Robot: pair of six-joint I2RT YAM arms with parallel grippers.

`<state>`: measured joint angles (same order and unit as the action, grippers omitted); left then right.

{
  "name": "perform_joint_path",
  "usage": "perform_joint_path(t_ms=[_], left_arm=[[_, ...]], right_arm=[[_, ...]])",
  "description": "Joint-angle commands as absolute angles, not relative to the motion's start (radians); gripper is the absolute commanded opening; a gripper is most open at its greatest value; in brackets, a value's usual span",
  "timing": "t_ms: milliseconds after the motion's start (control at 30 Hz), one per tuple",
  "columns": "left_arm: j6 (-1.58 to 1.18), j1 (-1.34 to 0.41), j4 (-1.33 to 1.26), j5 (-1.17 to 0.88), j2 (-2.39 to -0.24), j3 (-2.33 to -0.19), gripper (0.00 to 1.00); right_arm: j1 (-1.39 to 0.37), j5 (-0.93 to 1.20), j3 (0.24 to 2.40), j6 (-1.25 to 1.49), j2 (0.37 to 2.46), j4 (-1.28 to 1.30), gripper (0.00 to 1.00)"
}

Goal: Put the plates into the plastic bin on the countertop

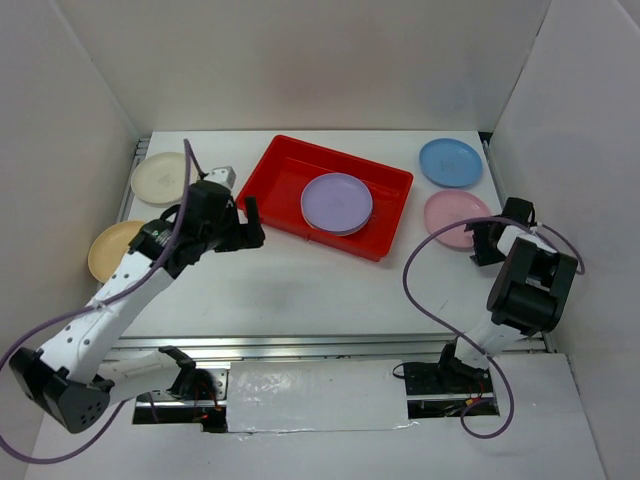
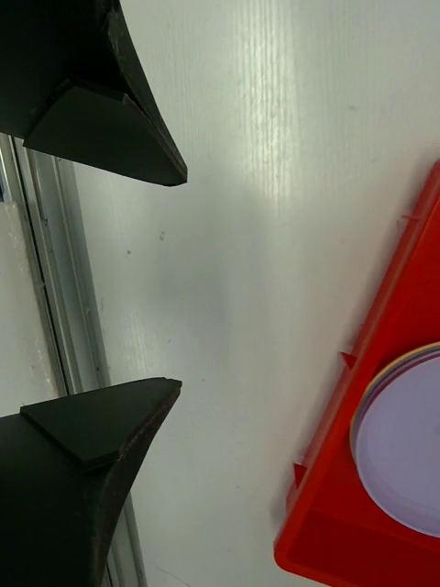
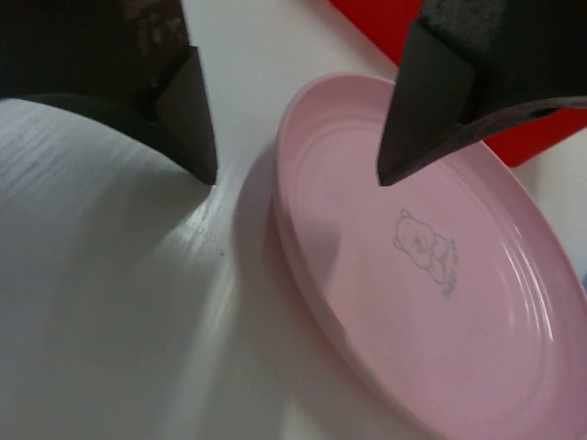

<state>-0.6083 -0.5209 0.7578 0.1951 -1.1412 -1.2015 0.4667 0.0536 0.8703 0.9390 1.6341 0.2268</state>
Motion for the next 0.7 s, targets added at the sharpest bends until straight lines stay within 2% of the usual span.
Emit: perform_joint_path(t_ms=[0, 200, 300, 433, 467, 567, 633, 667], left_arm=[[-0.554, -0.485, 0.791, 0.239, -1.075, -1.252, 0.99], [-0.531, -0.434, 0.776, 0.189, -1.066, -1.221, 0.99], [-0.526, -0.4, 0.778, 0.173, -1.063, -1.215, 0.99], [-0.514, -0.376, 0.782, 0.158, -1.048, -1.227, 0.99], [-0.512, -0.361, 0.788, 0.158, -1.045, -1.229, 0.99], [-0.491, -0.318, 0.785, 0.146, -1.029, -1.213, 0.99], [-0.479, -0.287, 0.785, 0.112, -1.023, -1.206, 0.99], [-0.465, -0.25, 0.787, 0.094, -1.023, -1.2, 0.99]], right_arm=[[0.457, 0.014, 0.922, 0.945, 1.658, 0.21, 0.74], [0.431, -0.029, 0.953, 0.925, 1.672, 0.244, 0.48], [0.423, -0.031, 0.965, 0.92, 1.681, 0.265, 0.46], [0.416, -0.038, 0.999, 0.894, 1.707, 0.302, 0.38], [0.413, -0.038, 1.008, 0.888, 1.713, 0.311, 0.21], [0.413, -0.029, 1.025, 0.881, 1.724, 0.327, 0.06], [0.416, -0.023, 1.023, 0.882, 1.718, 0.327, 0.05], [0.419, -0.006, 1.008, 0.882, 1.712, 0.322, 0.02]])
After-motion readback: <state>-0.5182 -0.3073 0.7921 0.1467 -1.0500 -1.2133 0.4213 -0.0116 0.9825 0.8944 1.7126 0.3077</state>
